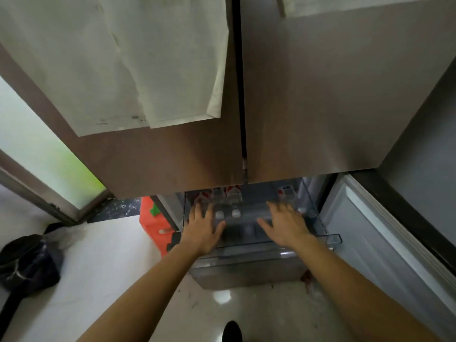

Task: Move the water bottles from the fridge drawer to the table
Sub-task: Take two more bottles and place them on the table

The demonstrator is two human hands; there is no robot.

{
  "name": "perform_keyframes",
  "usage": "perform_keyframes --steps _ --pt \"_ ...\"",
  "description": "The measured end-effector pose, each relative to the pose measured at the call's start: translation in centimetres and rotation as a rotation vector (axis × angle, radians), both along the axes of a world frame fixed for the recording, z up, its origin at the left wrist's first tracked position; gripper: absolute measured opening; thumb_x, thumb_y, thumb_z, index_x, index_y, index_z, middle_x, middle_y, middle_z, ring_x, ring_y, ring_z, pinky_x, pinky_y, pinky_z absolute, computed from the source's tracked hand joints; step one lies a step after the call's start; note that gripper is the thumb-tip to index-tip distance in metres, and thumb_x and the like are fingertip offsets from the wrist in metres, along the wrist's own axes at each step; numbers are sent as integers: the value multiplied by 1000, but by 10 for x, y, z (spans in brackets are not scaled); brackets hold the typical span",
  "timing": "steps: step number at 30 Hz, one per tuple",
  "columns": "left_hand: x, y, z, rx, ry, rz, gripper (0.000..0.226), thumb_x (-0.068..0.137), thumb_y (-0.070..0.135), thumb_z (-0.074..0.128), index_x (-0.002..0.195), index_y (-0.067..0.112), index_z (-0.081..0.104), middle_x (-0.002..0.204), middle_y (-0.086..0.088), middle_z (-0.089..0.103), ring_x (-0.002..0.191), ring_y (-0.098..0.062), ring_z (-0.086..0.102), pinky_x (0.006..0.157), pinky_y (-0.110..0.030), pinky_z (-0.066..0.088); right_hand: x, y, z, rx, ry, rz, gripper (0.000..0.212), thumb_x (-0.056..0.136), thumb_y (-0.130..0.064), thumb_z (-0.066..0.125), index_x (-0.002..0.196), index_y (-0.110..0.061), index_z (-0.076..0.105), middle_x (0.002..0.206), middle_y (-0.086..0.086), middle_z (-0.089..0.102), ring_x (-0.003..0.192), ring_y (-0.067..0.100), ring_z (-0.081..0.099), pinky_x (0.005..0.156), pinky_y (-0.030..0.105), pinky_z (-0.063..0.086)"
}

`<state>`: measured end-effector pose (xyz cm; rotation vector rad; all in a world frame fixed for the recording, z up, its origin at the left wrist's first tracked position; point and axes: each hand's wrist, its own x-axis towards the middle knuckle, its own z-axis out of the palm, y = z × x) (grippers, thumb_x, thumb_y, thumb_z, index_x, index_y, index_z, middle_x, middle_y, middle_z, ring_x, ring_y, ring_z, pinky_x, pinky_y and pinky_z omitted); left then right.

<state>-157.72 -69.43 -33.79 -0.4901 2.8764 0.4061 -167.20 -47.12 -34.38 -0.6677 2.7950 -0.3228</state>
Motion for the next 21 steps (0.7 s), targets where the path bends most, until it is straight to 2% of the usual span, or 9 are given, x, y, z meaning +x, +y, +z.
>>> perform_keyframes --steps 4,9,11,15,18,20,21 --pt "-20 -20 -33 43 -158 -25 78 97 55 42 156 21 5 162 -19 -5 147 -42 12 117 -53 22 -16 -26 -27 -23 -218 7 70 99 -51 48 155 -15 25 153 17 39 138 36 39 108 46 39" --pt "-37 -37 -64 189 -282 -4 85 97 48 50 157 24 -5 162 -17 -18 149 -42 -7 120 -51 11 -36 -59 -52 -45 -364 109 67 99 -34 55 156 -22 22 150 18 39 130 37 46 103 43 43" --pt "-42 -42 -75 193 -306 -2 87 96 47 52 157 25 -7 162 -17 -17 149 -43 -7 120 -52 11 -43 -72 -61 -56 -378 118 65 98 -28 56 155 -27 24 146 18 42 123 37 52 98 43 47" --pt "-46 -50 -91 200 -329 17 86 95 47 54 157 22 -1 162 -17 -14 149 -43 -6 120 -50 11 -51 -104 -77 -48 -431 99 65 99 -30 54 155 -30 22 145 18 38 115 39 54 92 41 50" --pt "-50 -53 -97 206 -307 41 84 94 45 57 157 20 7 161 -22 -8 148 -45 3 121 -47 16 -54 -123 -89 -37 -444 93 67 98 -31 54 155 -34 20 144 18 36 112 40 56 89 40 50" --pt "-54 -54 -99 210 -279 76 81 93 42 59 156 20 13 158 -25 0 144 -47 15 119 -46 24 -57 -127 -94 -22 -440 90 67 98 -32 54 155 -36 20 143 18 37 114 41 54 86 38 49" --pt "-55 -56 -102 219 -275 106 79 92 41 59 155 20 15 156 -25 6 142 -47 20 117 -45 26 -58 -127 -97 -11 -440 91 66 97 -30 53 155 -37 21 144 18 39 117 41 53 89 39 48"
